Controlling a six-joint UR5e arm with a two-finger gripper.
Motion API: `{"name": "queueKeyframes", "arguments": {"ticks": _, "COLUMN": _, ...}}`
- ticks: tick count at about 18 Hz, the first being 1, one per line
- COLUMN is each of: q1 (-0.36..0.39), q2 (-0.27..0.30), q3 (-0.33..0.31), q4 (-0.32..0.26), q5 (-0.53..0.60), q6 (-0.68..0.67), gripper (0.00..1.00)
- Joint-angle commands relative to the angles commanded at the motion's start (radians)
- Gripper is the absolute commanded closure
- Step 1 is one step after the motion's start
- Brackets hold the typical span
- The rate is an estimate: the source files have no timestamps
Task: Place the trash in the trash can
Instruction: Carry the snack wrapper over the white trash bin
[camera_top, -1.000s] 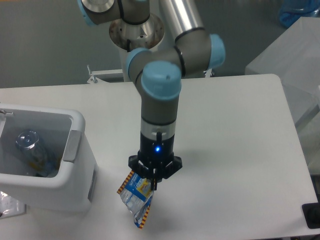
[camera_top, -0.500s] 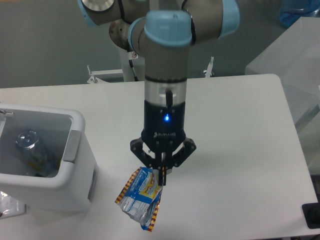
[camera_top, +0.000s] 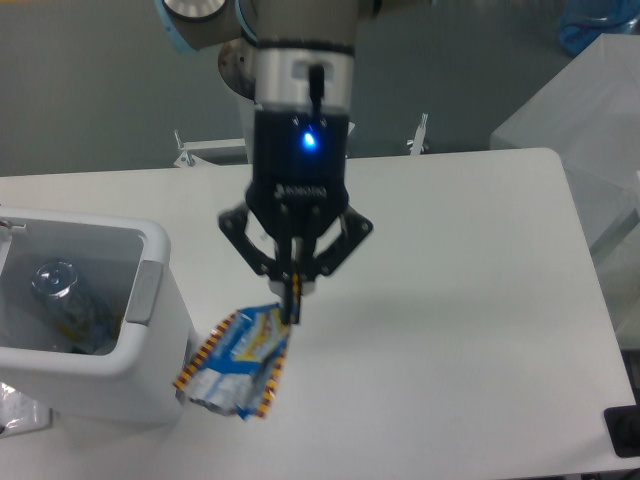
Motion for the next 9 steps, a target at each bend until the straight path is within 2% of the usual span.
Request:
{"name": "queueKeyframes", "arguments": {"ticks": 2, "q1": -0.018, "q2": 0.017, "q3": -0.034, "q4": 0.0, "q5": -0.037, "q6": 0.072, "gripper": 0.93}}
{"name": "queueKeyframes", "arguments": {"ticks": 6, "q1": -0.06, "q2": 0.077, "q3": -0.141, "q4": 0.0, "q5": -0.049, "q6": 0.275, "gripper": 0.93}}
{"name": "queueKeyframes", "arguments": {"ticks": 9, "q1": -0.097, "q2": 0.097, "q3": -0.192, "q4": 0.0, "q5": -0.048, "q6": 0.324, "gripper": 0.93}}
